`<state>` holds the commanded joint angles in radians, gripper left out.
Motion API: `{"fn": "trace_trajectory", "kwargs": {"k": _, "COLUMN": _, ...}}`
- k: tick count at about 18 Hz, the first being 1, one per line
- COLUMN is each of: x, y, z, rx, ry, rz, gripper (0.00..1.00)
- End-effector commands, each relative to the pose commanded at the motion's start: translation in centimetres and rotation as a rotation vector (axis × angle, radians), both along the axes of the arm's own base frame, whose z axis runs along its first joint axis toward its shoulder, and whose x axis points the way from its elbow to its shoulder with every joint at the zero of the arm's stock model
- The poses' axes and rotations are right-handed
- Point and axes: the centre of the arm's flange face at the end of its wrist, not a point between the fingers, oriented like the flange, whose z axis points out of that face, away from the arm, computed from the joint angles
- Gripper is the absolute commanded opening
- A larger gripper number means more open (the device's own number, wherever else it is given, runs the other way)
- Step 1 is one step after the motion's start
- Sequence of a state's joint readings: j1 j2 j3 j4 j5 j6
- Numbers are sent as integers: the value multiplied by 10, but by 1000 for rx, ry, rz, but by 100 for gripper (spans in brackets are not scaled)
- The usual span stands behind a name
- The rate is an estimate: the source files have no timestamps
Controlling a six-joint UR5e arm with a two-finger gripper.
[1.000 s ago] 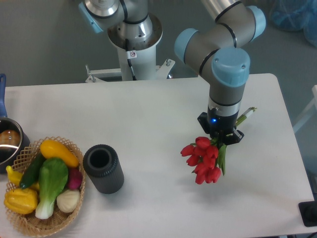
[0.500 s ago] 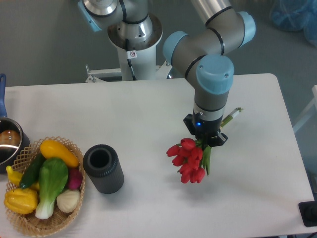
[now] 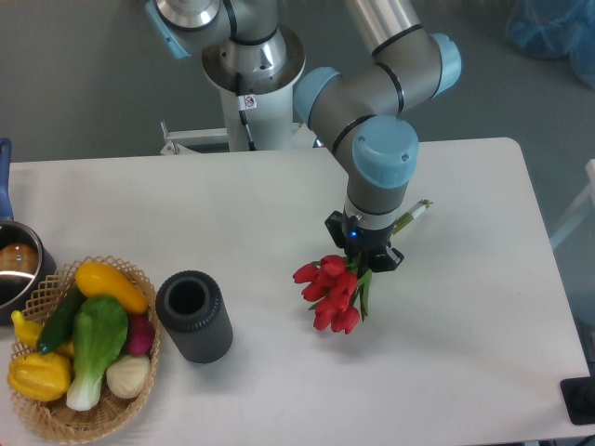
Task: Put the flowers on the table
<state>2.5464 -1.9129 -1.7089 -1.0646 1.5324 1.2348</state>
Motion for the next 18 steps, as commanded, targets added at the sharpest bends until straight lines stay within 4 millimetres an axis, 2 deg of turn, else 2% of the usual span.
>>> {"fn": "trace_trajectory", "kwargs": {"k": 4, "x": -15, "y": -2, "z": 11, "rx": 65, "ry": 68, "rz": 42, "gripper": 100}}
{"fn": "trace_trajectory", "kwargs": {"k": 9, "x": -42, "y": -28, "z": 20, "rx": 105, "ry": 72, "rz": 94, "gripper": 100}}
{"fn": "trace_trajectory", "kwargs": {"k": 16, "x": -69, "y": -43, "z": 43, "rx": 108, "ry": 130, "rz": 130, "gripper": 100}}
{"fn": "trace_trajectory", "kwargs": {"k": 18, "x": -80, "y": -53, "z": 50, "rx": 104, "ry": 147, "rz": 150, "gripper": 100}}
